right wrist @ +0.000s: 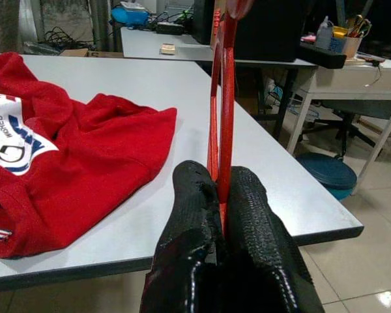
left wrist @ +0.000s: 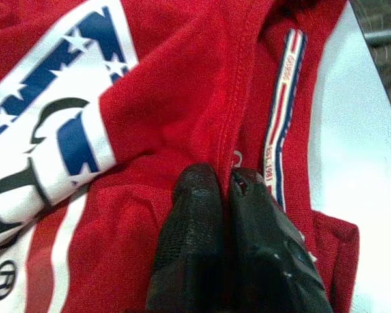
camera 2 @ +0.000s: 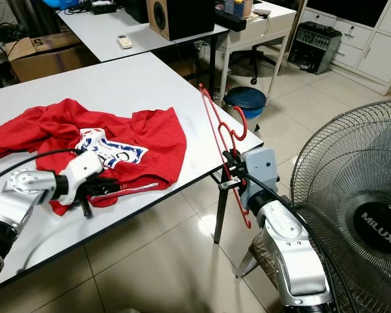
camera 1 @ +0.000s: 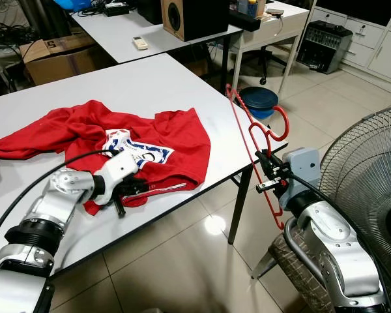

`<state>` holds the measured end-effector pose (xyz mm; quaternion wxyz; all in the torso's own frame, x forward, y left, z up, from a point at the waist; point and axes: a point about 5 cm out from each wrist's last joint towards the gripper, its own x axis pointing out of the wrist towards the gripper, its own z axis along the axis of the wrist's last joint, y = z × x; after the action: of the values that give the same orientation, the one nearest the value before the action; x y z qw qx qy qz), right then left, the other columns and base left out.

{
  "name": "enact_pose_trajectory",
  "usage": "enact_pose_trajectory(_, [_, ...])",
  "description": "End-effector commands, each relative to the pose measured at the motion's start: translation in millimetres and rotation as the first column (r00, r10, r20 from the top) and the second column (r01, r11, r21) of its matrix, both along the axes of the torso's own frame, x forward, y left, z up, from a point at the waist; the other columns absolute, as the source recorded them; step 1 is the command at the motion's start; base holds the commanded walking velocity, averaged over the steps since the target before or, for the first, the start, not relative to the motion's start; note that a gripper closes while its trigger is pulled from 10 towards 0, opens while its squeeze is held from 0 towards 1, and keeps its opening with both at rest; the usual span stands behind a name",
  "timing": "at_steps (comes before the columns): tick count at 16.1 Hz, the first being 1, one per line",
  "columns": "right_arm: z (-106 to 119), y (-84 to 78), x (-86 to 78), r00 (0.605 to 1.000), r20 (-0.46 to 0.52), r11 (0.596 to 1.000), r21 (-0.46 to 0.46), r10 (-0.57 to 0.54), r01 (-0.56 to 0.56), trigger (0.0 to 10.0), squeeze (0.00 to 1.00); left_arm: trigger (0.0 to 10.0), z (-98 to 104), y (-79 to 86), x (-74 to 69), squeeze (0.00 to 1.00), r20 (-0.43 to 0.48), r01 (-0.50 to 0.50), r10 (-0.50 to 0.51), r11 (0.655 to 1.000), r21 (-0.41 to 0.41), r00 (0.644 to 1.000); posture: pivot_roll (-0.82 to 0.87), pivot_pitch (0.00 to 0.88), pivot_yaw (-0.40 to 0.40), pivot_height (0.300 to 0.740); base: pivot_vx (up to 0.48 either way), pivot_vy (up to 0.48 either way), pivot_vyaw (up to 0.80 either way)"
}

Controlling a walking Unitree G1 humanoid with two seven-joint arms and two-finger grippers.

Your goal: Hang hanger

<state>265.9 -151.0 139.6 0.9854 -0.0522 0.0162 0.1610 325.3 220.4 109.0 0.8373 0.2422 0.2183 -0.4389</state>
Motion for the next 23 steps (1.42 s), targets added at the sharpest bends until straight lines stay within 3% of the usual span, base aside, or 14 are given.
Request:
enact_pose_trajectory(1, [2,1.2,0.8,1.0,0.015,1.0,-0.012,0.006,-0.006,10.0,0.0,10.0,12,-0.1,4.3,1.0,0.047,0.002,-0.003,1.0,0.004,0.999,-0.15,0.0,0.044,0.74,0.0,0.0,0.0])
enact_pose_trajectory(2, [2,1.3,0.9,1.0,0.015,1.0,-0.011,0.006,-0.006,10.0,0.0,10.0,12,-0.3,4.6,1.0,0.055,0.0,0.0,1.0,0.011,0.998,-0.15,0.0,0.044,0.74,0.0,0.0,0.0])
enact_pose_trajectory(3, [2,1.5,0.9,1.0,0.015,1.0,-0.011,0.006,-0.006,10.0,0.0,10.0,12,-0.7,5.7,0.0,0.062,-0.01,0.009,1.0,0.012,0.998,-0.15,0.0,0.044,0.74,0.0,0.0,0.0])
enact_pose_trajectory(6, [2,1.7,0.4,1.0,0.014,1.0,-0.013,0.005,-0.005,10.0,0.0,10.0,10,-2.6,6.2,0.0,0.053,-0.007,0.006,1.0,0.012,0.999,-0.16,0.0,0.048,0.74,0.0,0.0,0.0])
enact_pose_trajectory(11, [2,2.4,0.6,1.0,0.014,1.0,-0.013,0.006,-0.006,10.0,0.0,10.0,12,-9.4,1.8,0.0,0.023,0.031,-0.029,0.995,-0.093,0.999,-0.16,0.0,0.047,0.74,0.0,0.0,0.0])
enact_pose_trajectory(16, [2,2.9,0.7,1.0,0.012,1.0,-0.013,0.009,-0.009,10.0,0.0,10.0,6,0.0,1.6,0.0,0.017,-0.011,0.011,1.0,-0.009,1.0,-0.15,0.0,0.046,0.74,0.0,0.0,0.0])
enact_pose_trajectory(20, [1,2.7,0.7,1.0,0.012,1.0,-0.013,0.009,-0.008,10.0,0.0,10.0,2,0.0,-1.6,0.0,0.008,0.031,-0.031,0.998,0.046,0.999,-0.16,0.0,0.047,0.74,0.0,0.0,0.0])
enact_pose_trajectory(22, [2,2.7,1.5,1.0,0.016,1.0,-0.014,0.009,-0.008,10.0,0.0,10.0,3,0.0,0.4,0.0,0.019,0.013,-0.014,0.999,0.039,1.0,-0.16,0.0,0.046,0.74,0.0,0.0,0.0])
enact_pose_trajectory(23, [2,2.8,1.6,1.0,0.016,1.0,-0.014,0.009,-0.009,10.0,0.0,9.5,4,-0.3,1.0,0.0,0.02,0.009,-0.01,1.0,0.029,1.0,-0.16,0.0,0.046,0.74,0.0,0.0,0.0])
